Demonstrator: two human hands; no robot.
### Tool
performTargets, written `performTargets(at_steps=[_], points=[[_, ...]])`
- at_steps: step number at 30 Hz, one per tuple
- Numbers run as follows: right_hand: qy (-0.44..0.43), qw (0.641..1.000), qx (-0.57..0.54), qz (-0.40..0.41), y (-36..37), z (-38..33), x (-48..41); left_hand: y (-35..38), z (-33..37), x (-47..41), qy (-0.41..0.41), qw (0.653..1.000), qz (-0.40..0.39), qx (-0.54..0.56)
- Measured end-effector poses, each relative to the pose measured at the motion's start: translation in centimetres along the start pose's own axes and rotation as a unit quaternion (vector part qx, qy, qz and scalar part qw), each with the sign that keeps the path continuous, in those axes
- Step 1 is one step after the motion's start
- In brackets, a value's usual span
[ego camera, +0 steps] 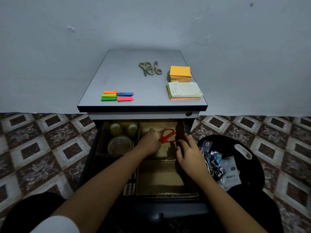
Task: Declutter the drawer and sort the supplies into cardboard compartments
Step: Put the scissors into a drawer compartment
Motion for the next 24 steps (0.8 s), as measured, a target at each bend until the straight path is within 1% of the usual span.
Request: performTargets(at_steps=[4, 7, 11, 13, 16, 18, 21, 24], points=[[0.002, 1.000, 0.008, -0.016, -0.3, -0.2, -0.2, -3.8, 1.4, 1.6, 0.055, 0.997, 0.040, 0.021], [-0.013, 1.000, 0.021, 0.006, -2.1, -1.4, -1.2, -7.3, 1.9, 3.1, 0.080, 0.995, 0.058, 0.029], [-0.061, 0.997, -0.033, 0.043, -6.4, -5.0, -3.8, -12.8, 2.6, 3.9, 0.118, 0.988, 0.093, 0.042], [-0.084, 0.992, -0.057, 0.078, -9.1, -6.9, -5.4, -15.7, 2.7, 3.9, 0.117, 0.983, 0.127, 0.057], [-0.099, 0.987, -0.085, 0.090, -12.1, -9.2, -8.6, -19.6, 2.6, 3.3, 0.118, 0.974, 0.178, 0.080], [-0.104, 0.989, -0.080, 0.073, -13.2, -10.3, -11.3, -21.6, 1.9, 2.0, 0.105, 0.973, 0.190, 0.074], [-0.099, 0.993, -0.055, 0.044, -14.0, -11.6, -15.6, -23.8, 0.5, -0.7, 0.064, 0.975, 0.199, 0.071], [-0.088, 0.995, -0.035, 0.022, -14.1, -12.1, -19.5, -24.9, -0.8, -3.8, 0.024, 0.978, 0.192, 0.075]])
Point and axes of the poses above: each hand's wrist, its own x-axis away from the middle knuckle, its own y-axis out of the palm, z = x × y, the point moved 8 cm from there along -x, towards the middle knuckle
